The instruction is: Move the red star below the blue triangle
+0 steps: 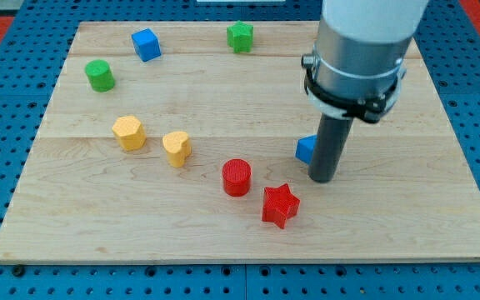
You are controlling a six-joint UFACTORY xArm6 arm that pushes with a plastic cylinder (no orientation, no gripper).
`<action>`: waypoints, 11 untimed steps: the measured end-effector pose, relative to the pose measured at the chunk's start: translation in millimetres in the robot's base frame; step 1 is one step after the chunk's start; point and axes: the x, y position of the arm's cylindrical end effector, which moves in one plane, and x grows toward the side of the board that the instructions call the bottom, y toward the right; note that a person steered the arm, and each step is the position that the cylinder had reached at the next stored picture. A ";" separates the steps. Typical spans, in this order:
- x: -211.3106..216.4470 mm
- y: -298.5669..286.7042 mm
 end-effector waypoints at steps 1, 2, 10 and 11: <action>2.5 24.4; 86.0 41.7; 44.9 -3.4; 21.5 26.2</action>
